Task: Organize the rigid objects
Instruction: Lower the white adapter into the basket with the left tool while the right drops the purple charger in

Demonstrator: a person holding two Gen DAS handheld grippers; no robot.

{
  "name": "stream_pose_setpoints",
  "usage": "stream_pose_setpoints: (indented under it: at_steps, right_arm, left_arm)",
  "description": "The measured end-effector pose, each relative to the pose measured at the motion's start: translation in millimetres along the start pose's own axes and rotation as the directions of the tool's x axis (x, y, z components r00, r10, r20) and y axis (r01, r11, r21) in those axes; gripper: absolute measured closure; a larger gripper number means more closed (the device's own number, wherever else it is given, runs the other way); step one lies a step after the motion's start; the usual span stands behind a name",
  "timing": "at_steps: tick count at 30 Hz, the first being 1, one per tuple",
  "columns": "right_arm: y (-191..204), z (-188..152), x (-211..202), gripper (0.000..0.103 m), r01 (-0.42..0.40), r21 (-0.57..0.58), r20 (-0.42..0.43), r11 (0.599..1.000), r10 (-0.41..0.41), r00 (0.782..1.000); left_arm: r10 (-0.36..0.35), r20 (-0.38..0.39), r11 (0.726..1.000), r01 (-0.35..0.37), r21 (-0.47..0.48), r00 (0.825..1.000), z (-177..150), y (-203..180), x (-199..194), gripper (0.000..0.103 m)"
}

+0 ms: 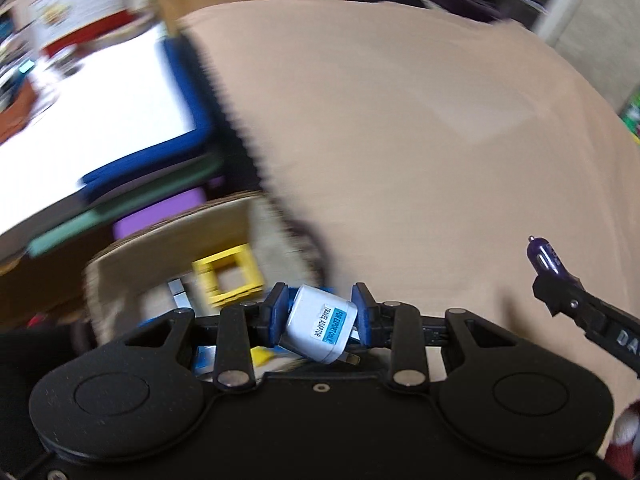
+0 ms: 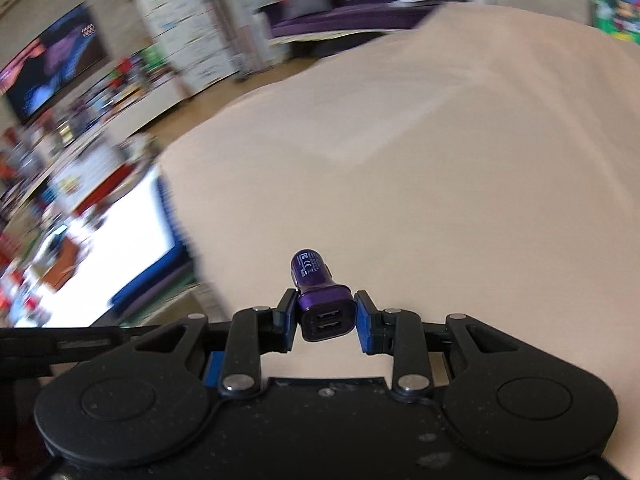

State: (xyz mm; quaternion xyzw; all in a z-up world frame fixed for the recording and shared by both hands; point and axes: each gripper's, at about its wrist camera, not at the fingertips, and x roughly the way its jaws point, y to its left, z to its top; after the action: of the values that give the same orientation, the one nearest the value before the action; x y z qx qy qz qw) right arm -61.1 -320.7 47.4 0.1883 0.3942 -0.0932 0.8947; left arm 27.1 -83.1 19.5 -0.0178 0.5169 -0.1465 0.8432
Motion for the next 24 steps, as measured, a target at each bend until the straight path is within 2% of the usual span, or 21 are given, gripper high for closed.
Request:
stream_pose_setpoints:
  at_steps: [5,9,12,15,18,21,24]
  right_arm:
    - [74.2,-1.8,27.1,0.074,-0.101,-0.1,-0.089,0.99,0.092,0.992]
    - [128.0,-12.7,50.0,0.074,-0.124,-0.172,-0.151,0.977,0.098,0.984]
    - [154.0,-23.9,68.3,0.074,-0.12,-0.211,-0.194,0.97,0.079,0.978]
    - [169.8,-29.9,80.8,0.074,-0.101,-0.244,-0.226,0.965,0.044,0.973]
    - [175.1,-37.6,86.9,0.074,-0.077,-0.261,-0.232,0.962,0.015,0.973]
    - [175.2,-39.1,86.3,0.073,-0.06,-0.266,-0.224,0.962,-0.001,0.975]
    - [178.0,-36.9,84.6,0.072,-0.051,-0.264,-0.205,0.963,-0.005,0.979]
  left_arm:
    - [0.072,0.005,0.992,-0.071,-0.101,0.997,2.3,58.4,-5.0,0.069]
    - [0.058,-0.013,0.976,-0.06,-0.208,0.998,-0.4,94.9,8.1,0.069]
    - [0.066,-0.064,0.965,-0.08,-0.248,0.996,-5.7,109.2,22.8,0.069]
    - [0.033,-0.074,0.961,-0.052,-0.271,0.997,-7.3,116.6,23.8,0.069]
    - [0.07,-0.07,0.961,-0.086,-0.264,0.995,-8.5,116.2,21.1,0.068]
    - [0.067,-0.093,0.961,-0.09,-0.261,0.993,-8.6,116.3,25.1,0.069]
    - [0.071,-0.086,0.96,-0.092,-0.264,0.994,-8.3,118.0,22.8,0.061]
